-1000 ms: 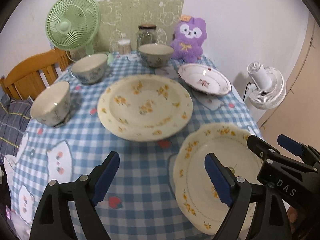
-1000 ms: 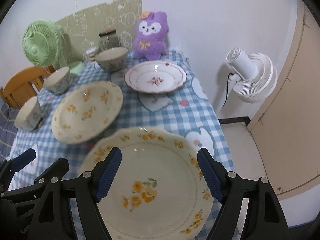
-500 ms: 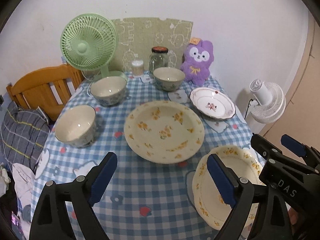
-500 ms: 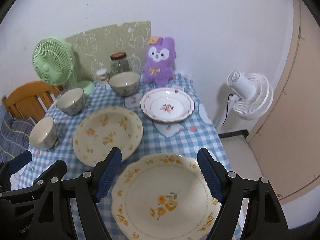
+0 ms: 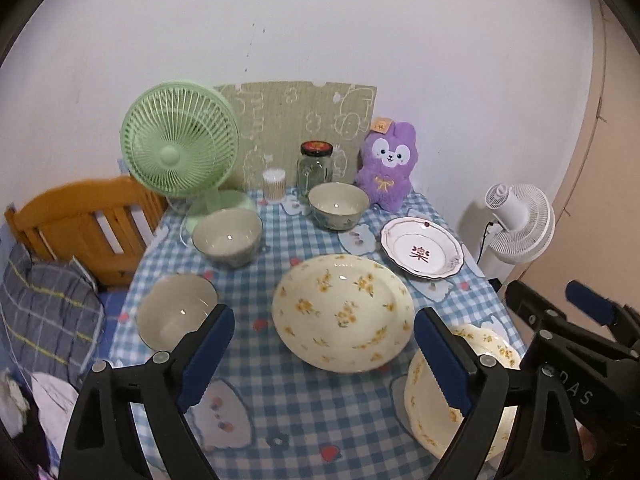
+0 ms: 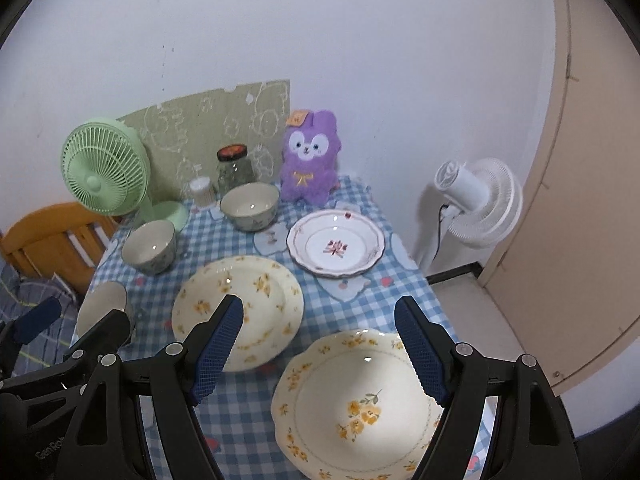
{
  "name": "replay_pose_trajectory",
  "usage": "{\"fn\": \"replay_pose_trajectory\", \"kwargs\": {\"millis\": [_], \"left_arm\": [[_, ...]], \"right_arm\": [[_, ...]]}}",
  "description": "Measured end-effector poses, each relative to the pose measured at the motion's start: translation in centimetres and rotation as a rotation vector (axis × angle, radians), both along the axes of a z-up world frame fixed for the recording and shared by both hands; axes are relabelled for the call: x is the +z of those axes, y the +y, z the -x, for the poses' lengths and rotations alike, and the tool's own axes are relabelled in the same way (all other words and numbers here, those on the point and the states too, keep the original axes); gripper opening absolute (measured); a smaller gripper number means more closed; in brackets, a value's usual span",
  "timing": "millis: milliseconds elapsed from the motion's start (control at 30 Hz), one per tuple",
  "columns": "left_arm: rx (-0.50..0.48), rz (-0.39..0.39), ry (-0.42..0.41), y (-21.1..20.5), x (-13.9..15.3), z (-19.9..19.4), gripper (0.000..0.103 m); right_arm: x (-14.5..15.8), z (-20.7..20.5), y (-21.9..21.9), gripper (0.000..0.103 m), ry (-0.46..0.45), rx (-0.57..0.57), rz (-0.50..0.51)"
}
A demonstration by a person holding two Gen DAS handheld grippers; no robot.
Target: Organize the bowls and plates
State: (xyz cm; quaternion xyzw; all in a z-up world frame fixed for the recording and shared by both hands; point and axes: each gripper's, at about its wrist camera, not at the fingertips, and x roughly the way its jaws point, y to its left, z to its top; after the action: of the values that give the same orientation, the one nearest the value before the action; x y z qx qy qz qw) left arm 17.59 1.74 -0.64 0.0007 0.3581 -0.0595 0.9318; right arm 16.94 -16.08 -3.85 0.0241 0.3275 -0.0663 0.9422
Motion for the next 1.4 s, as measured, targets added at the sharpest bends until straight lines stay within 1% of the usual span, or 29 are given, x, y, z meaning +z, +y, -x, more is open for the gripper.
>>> {"fn": "replay_pose_trajectory", "kwargs": {"millis": [33,200,367,467,667,867,967,1200,1400], "left_arm": [[-0.005,-0.01,0.003,0.2,0.2,-0.1,0.093],[-0.034,-0.014,-0.014,1.0,1.2,-0.7,0.093],[-0.034,-0.001,0.0,1.6,2.0,-1.6,0.092],[-0.025,0.02,0.014,1.9,2.3,-2.6,0.092],[0.021,0.016,0.024,1.5,1.9,-4.8,0.092],[0.053,0.005,0.045,0.6,0.7,-7.1,0.092],[0.064,0.002,0.063,0.3,-0.2,-8.5,0.092],[0.094,-0.001,0.099,-0.2,-3.2,-11.8,0.091],[0.119,-0.014,0.135,-0.5,-6.3,-13.7,0.091]], "right_arm": [[0.2,0.0,0.2,0.081,-0.003,-0.006,0.006],[1.3,-0.1,1.2,0.081,-0.007,-0.019,0.005],[2.0,-1.5,1.5,0.081,0.035,-0.008,-0.022],[2.4,-2.7,1.6,0.081,0.028,0.019,-0.015],[2.1,-5.7,1.3,0.081,0.037,0.055,-0.017],[1.2,-8.9,0.6,0.081,0.057,0.096,-0.017],[0.5,-10.5,0.1,0.081,0.073,0.095,-0.018],[-1.5,-13.7,-0.5,0.081,0.084,0.113,-0.02],[-3.8,-16.1,-0.5,0.081,0.1,0.147,-0.061]]}}
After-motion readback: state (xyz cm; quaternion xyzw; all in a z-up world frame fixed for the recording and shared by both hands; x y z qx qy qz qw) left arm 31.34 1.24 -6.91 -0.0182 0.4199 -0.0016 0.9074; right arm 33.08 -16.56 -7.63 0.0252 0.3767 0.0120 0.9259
